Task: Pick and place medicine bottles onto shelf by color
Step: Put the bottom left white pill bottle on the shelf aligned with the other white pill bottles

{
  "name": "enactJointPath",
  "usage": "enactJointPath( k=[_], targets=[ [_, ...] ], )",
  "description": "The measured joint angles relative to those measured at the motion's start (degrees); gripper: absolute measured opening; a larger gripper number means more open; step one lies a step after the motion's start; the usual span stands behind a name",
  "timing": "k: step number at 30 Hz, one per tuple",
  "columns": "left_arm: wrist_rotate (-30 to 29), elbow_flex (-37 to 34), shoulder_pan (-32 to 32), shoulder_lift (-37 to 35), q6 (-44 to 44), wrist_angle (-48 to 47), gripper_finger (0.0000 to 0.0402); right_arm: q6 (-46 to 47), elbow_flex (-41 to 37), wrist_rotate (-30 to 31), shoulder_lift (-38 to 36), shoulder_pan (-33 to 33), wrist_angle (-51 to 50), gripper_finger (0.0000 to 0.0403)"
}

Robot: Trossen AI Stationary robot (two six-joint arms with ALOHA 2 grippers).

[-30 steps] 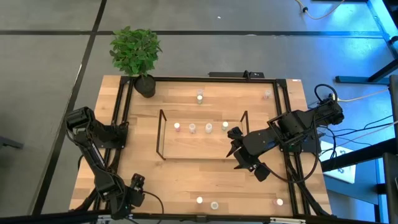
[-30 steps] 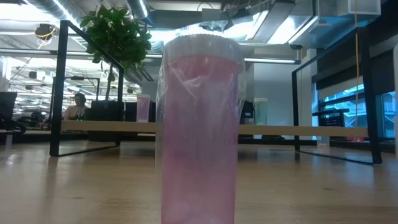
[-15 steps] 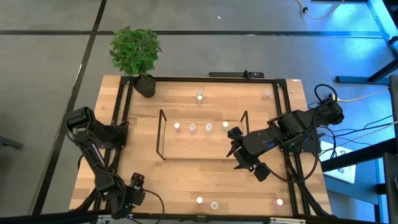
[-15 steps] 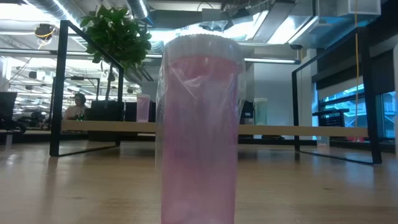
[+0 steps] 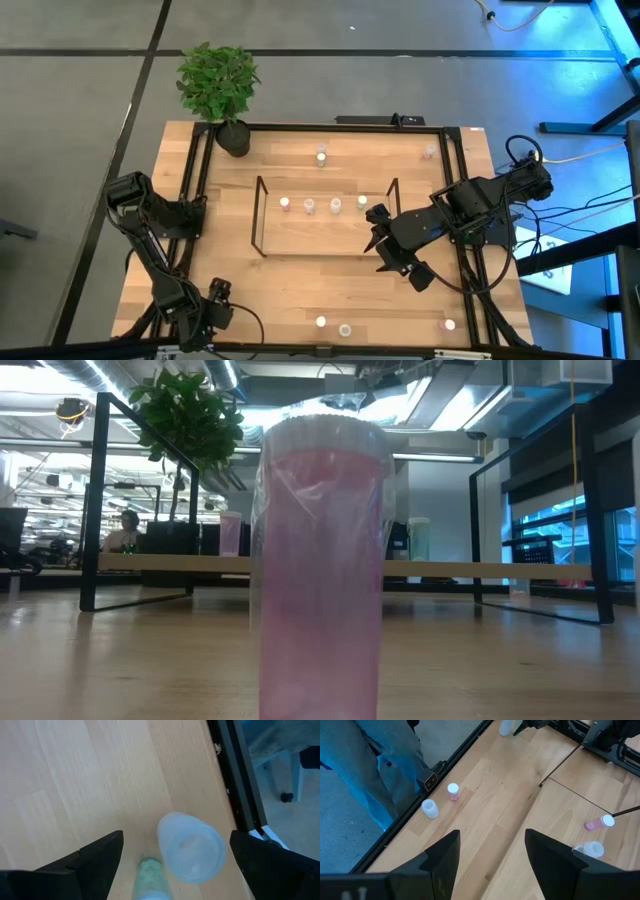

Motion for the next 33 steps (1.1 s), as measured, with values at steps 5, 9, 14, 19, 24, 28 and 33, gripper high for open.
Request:
enactJointPath(
  k=[5,9,14,19,24,28,33],
  targets=[
    [0.5,0.0,0.5,0.0,0.0,-0.1,0.036,0.0,0.0,0.0,0.0,0.0,0.0,0.0225],
    [1.8,0.0,1.0,0.0,0.1,-0.1,0.036,0.0,0.0,0.0,0.0,0.0,0.0,0.0225],
    [1.5,0.0,1.1,0.0,0.3,-0.2,0.036,0.0,0.0,0.0,0.0,0.0,0.0,0.0225],
    [1.2,0.0,1.1,0.0,-0.5,-0.1,0.036,0.0,0.0,0.0,0.0,0.0,0.0,0.0225],
    [0.6,0.0,1.1,0.0,-1.4,-0.4,0.036,0.0,0.0,0.0,0.0,0.0,0.0,0.0225],
    [0.4,-0.1,1.0,0.0,-1.4,-1.0,0.036,0.0,0.0,0.0,0.0,0.0,0.0,0.0225],
    [0.4,-0.1,1.0,0.0,-1.5,-1.0,0.036,0.0,0.0,0.0,0.0,0.0,0.0,0.0225]
  ],
)
